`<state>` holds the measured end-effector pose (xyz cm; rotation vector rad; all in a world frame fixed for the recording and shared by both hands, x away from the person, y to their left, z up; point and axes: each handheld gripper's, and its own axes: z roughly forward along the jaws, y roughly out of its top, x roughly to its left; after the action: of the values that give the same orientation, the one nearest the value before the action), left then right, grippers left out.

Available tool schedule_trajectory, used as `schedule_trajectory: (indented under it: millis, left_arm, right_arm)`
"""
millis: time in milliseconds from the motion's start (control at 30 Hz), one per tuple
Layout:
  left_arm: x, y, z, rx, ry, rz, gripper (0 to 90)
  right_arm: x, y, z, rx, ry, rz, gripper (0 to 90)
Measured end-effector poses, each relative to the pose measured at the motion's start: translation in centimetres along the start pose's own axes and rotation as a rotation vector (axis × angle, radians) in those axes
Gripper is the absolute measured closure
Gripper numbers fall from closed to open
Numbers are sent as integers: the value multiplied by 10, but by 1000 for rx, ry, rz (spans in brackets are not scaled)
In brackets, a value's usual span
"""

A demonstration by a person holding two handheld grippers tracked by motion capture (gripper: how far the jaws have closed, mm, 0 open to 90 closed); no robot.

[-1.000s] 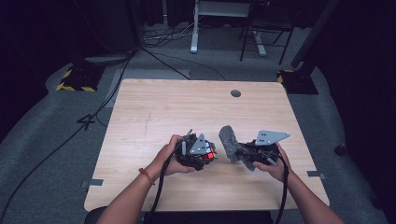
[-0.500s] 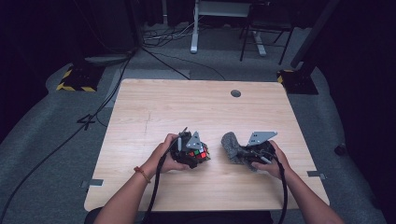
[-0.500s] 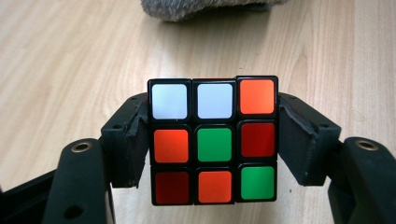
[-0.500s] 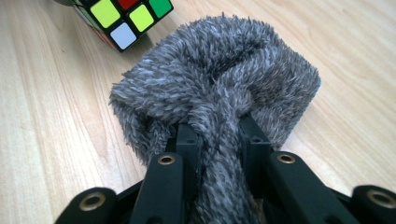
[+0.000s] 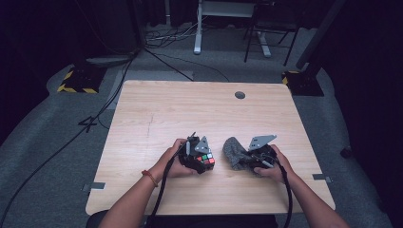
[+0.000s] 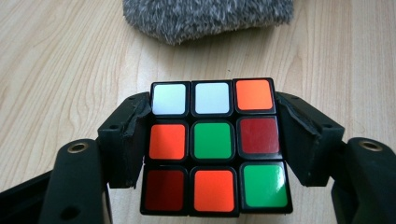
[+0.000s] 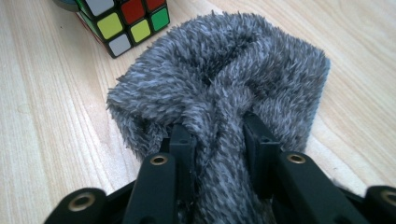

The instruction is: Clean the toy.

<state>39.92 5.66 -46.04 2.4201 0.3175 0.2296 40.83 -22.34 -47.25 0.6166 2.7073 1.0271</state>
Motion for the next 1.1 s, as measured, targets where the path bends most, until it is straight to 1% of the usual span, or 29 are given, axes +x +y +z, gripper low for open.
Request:
schedule_trajectory:
  millis: [67, 100, 167, 200, 267, 300, 367, 433, 533, 633, 700, 767, 833, 867, 900, 967, 1033, 1100]
  left_arm:
    - [0, 0, 0, 0, 0, 0, 315]
    - [0, 0, 0, -4, 3, -4, 312]
    - [0, -1, 0, -7, 1, -6, 308]
    - [0, -1, 0, -8, 7, -7, 305]
    - [-1, -1, -2, -27, 13, -10, 292]
    - [-1, -1, -2, -27, 13, -10, 286]
    - [-2, 0, -8, -50, 29, -2, 257]
    - [-3, 1, -13, -60, 52, -2, 251]
    - [-4, -1, -19, -73, 67, -1, 235]
    - [-4, -2, -22, -68, 80, -4, 216]
    - [-4, -3, -22, -77, 74, -21, 214]
    - [-4, -3, -23, -75, 76, -24, 207]
    - [-4, -3, -24, -71, 71, -30, 179]
    - [-5, -4, -23, -59, 68, -25, 172]
    - [-5, -4, -23, -53, 72, -25, 173]
    - [-5, -5, -25, -50, 65, -30, 163]
    - [-7, -6, -27, -42, 78, -37, 162]
    - [-8, -7, -28, -35, 73, -38, 161]
  right_arm:
    - [0, -1, 1, 1, 2, -1, 683]
    - [1, -2, 4, 8, 8, 5, 661]
    - [1, -2, 6, 14, 13, 7, 644]
    - [2, -2, 6, 16, 12, 6, 634]
    - [2, -1, 6, 16, 11, 2, 609]
    - [2, -1, 6, 16, 11, 2, 609]
    - [2, 0, 2, 7, 5, -1, 578]
    - [1, 1, -2, -9, 3, 4, 560]
    - [2, 3, -6, -15, -6, -1, 524]
    - [2, 4, -8, -16, -21, -8, 485]
    - [3, 5, -8, -20, -14, -4, 454]
    - [3, 5, -8, -19, -19, 4, 403]
    - [4, 6, -8, -27, -12, 6, 389]
    - [5, 6, -9, -30, -11, 5, 350]
    - [5, 7, -9, -29, -12, 1, 337]
    - [7, 8, -9, -24, -8, -2, 306]
    - [8, 8, -9, -29, -10, -6, 288]
    - [10, 10, -10, -28, -8, -20, 263]
